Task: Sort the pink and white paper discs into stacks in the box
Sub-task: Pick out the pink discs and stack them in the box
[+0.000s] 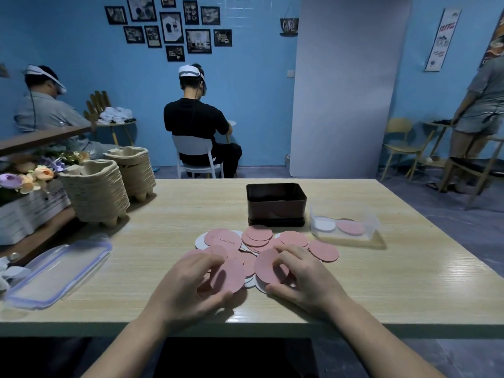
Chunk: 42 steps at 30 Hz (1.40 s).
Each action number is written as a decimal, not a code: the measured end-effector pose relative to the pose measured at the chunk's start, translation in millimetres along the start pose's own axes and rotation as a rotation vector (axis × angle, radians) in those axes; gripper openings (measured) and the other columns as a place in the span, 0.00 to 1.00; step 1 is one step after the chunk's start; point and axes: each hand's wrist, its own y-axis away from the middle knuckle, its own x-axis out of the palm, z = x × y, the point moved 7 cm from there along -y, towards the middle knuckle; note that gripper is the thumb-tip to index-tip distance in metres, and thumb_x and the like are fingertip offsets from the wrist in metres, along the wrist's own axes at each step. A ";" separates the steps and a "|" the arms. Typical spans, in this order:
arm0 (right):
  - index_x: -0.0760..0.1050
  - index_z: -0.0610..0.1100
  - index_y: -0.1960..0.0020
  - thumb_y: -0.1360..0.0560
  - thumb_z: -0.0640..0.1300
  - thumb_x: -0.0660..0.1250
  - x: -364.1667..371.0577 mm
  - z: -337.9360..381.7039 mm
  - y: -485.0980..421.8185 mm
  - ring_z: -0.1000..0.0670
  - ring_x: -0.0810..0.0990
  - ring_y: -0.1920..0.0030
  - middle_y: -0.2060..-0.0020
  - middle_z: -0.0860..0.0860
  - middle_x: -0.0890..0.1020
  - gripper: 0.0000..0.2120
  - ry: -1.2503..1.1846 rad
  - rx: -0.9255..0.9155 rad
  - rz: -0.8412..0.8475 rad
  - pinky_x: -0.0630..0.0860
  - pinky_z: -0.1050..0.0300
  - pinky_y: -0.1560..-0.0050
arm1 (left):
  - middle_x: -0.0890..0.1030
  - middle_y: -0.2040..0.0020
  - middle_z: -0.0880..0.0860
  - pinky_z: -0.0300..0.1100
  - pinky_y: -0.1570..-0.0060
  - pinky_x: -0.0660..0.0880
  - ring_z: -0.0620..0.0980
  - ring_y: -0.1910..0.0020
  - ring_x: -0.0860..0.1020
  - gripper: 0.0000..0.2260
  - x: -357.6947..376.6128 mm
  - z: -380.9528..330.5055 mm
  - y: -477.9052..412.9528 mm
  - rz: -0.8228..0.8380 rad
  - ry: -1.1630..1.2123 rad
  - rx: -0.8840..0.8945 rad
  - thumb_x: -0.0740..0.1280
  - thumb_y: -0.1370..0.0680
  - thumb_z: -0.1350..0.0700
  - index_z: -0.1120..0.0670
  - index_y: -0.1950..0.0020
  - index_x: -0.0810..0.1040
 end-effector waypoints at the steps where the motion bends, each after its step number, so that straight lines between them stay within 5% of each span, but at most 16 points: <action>1: 0.75 0.48 0.51 0.30 0.59 0.75 0.4 -0.6 -0.5 0.52 0.74 0.35 0.31 0.52 0.76 0.18 0.001 0.000 0.001 0.67 0.65 0.42 | 0.81 0.46 0.42 0.34 0.45 0.71 0.42 0.46 0.78 0.20 2.0 -2.5 -2.9 -0.009 0.006 0.010 0.77 0.30 0.44 0.51 0.42 0.80; 4: 0.74 0.48 0.51 0.29 0.61 0.74 1.6 -2.8 -1.1 0.51 0.73 0.32 0.31 0.51 0.76 0.18 0.004 -0.002 0.002 0.67 0.65 0.41 | 0.83 0.41 0.46 0.28 0.40 0.68 0.42 0.42 0.78 0.22 15.0 -8.4 -12.6 -0.003 -0.014 0.039 0.78 0.30 0.44 0.53 0.41 0.80; 7: 0.74 0.49 0.49 0.29 0.61 0.73 2.1 -5.2 -0.4 0.51 0.73 0.31 0.30 0.51 0.76 0.19 -0.007 0.010 -0.006 0.67 0.65 0.38 | 0.82 0.40 0.47 0.37 0.44 0.77 0.46 0.41 0.79 0.23 28.8 -10.8 -22.2 0.007 0.010 0.030 0.77 0.30 0.44 0.53 0.39 0.81; 13: 0.73 0.53 0.36 0.28 0.63 0.72 1.2 -0.9 -1.3 0.53 0.73 0.33 0.32 0.52 0.77 0.25 -0.049 -0.027 -0.062 0.72 0.62 0.37 | 0.83 0.38 0.48 0.40 0.44 0.78 0.47 0.39 0.78 0.22 43.9 -18.0 -34.4 -0.022 -0.008 0.048 0.74 0.31 0.43 0.52 0.41 0.81; 23: 0.74 0.51 0.43 0.27 0.56 0.73 -0.8 -4.8 -0.5 0.51 0.74 0.31 0.31 0.50 0.76 0.16 -0.031 -0.055 -0.099 0.72 0.60 0.34 | 0.81 0.37 0.45 0.34 0.43 0.75 0.42 0.39 0.77 0.26 43.0 -11.8 -29.5 -0.036 0.031 0.029 0.74 0.29 0.39 0.47 0.34 0.76; 28: 0.73 0.50 0.46 0.28 0.55 0.74 -1.3 -5.0 -1.7 0.50 0.74 0.31 0.31 0.49 0.77 0.16 -0.031 -0.053 -0.103 0.70 0.61 0.33 | 0.83 0.41 0.45 0.44 0.49 0.81 0.46 0.44 0.81 0.20 44.6 -9.8 -28.7 -0.080 0.016 0.068 0.73 0.27 0.42 0.50 0.39 0.80; 37: 0.74 0.47 0.51 0.29 0.60 0.76 0.0 7.7 -4.2 0.49 0.79 0.37 0.36 0.48 0.80 0.19 -0.023 -0.137 -0.129 0.76 0.59 0.40 | 0.81 0.37 0.45 0.42 0.56 0.80 0.48 0.47 0.81 0.08 50.6 -25.6 -34.9 -0.039 0.034 0.180 0.77 0.26 0.50 0.47 0.50 0.81; 42: 0.74 0.45 0.55 0.27 0.60 0.75 -1.8 10.4 -1.6 0.50 0.78 0.36 0.36 0.49 0.79 0.19 -0.017 -0.130 -0.121 0.76 0.58 0.41 | 0.81 0.35 0.47 0.42 0.54 0.82 0.47 0.43 0.82 0.16 52.3 -20.1 -32.4 -0.021 0.061 0.142 0.76 0.27 0.48 0.47 0.41 0.81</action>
